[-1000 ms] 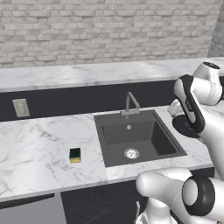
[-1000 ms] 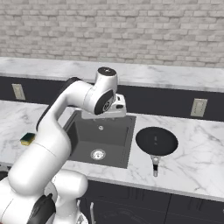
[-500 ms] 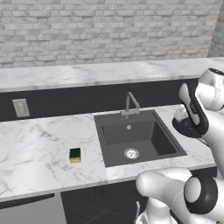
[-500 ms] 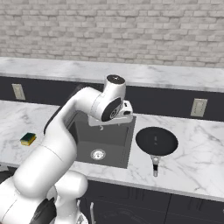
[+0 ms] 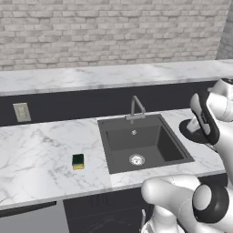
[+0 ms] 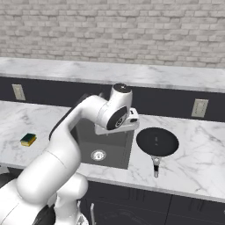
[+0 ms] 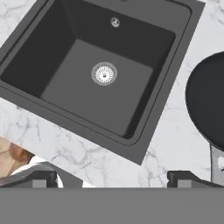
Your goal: Pick the pan and sponge and place them into the sink. Then turn on the water.
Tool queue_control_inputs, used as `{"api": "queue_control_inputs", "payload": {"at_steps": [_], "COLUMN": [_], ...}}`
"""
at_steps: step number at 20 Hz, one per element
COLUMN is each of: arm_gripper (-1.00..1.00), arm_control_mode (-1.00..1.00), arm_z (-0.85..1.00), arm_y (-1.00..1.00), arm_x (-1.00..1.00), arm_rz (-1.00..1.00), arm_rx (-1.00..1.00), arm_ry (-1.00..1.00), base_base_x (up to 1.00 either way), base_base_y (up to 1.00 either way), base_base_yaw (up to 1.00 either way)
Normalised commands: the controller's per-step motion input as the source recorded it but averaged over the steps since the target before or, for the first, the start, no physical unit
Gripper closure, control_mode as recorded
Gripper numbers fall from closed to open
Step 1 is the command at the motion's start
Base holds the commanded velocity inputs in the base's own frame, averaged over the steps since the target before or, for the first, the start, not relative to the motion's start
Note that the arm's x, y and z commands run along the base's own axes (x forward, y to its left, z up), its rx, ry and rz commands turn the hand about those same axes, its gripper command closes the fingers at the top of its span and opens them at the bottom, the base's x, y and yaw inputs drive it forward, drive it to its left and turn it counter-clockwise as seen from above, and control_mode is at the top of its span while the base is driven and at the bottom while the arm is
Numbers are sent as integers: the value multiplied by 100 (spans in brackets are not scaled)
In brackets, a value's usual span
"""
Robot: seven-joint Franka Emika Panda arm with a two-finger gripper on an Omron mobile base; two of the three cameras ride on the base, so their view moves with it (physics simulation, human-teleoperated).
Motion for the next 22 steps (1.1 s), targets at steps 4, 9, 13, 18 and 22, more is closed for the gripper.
{"api": "queue_control_inputs", "payload": {"at_steps": [4, 9, 13, 18, 22], "arm_gripper": [-100, -100, -100, -100, -100], "arm_control_mode": [-100, -100, -100, -100, -100], "arm_z": [-24, -21, -18, -17, -19], "arm_y": [-23, -28, -34, -32, -32], "arm_x": [-14, -11, -2, 0, 0], "arm_rz": [0, 0, 0, 0, 0], "arm_rx": [-3, -2, 0, 0, 0], "arm_ry": [-2, -3, 0, 0, 0], "base_base_x": [0, 0, 0, 0, 0], "base_base_y": [0, 0, 0, 0, 0], "base_base_yaw": [0, 0, 0, 0, 0]}}
